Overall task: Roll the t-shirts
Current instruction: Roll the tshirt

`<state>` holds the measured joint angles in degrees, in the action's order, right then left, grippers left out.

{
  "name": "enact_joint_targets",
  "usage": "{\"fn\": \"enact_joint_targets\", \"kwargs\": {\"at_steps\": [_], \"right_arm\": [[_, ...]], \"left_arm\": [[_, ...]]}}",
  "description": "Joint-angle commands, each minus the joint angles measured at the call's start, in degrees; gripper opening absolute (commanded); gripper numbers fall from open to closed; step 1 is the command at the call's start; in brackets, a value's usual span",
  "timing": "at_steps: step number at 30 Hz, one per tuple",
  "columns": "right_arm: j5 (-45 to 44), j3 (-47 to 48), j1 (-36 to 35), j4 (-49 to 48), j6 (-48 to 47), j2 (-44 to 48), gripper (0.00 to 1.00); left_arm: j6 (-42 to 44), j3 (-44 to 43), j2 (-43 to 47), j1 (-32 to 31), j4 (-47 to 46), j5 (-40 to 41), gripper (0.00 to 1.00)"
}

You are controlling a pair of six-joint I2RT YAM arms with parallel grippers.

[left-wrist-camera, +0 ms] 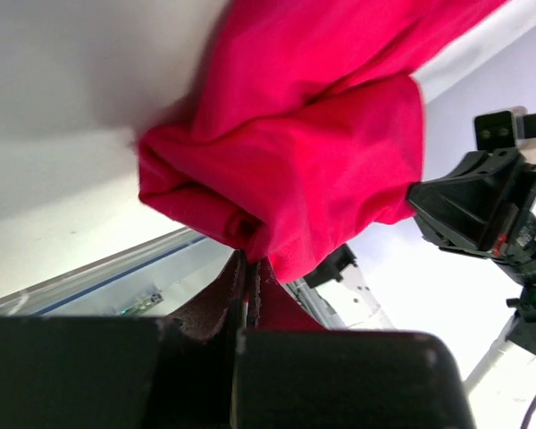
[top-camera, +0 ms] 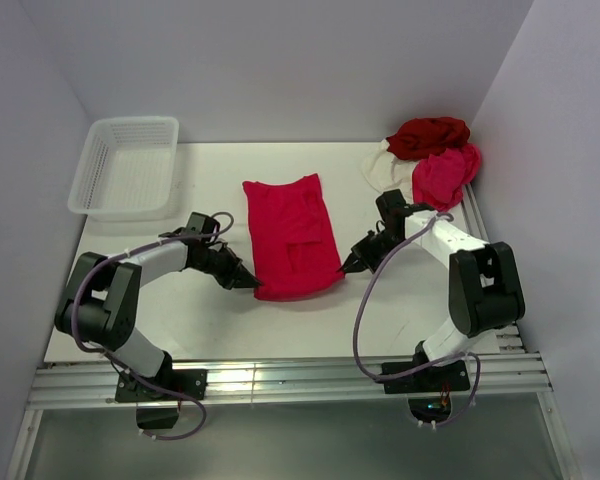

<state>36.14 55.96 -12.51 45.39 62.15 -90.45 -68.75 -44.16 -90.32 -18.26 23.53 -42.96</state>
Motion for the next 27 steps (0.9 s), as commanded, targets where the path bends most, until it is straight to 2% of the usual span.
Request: {"fn": "enact_joint_targets", "kwargs": {"at_steps": [1,11,17,27], "right_arm": [[1.4,4.5,1.2,3.6,1.2,-1.8,0.0],[3.5,7.9,3.3,3.0,3.8,-6.9,0.0],[3.8,13.5,4.2,4.1,3.4,-12.5,0.0],[2.9,19.2,4.7,2.4,3.6,-19.8,0.0]], "left_arm": [[-0.3,-4.3,-1.2,1.2,-1.3,-2.7,0.0],[1.3,-9.0,-6.7,5.4,-1.2,-4.9,0.0],[2.4,-10.9,-10.0,7.5,-1.2,-5.5,0.0],[3.5,-14.5,-16.3,8.4,-1.5,-4.9,0.0]]}}
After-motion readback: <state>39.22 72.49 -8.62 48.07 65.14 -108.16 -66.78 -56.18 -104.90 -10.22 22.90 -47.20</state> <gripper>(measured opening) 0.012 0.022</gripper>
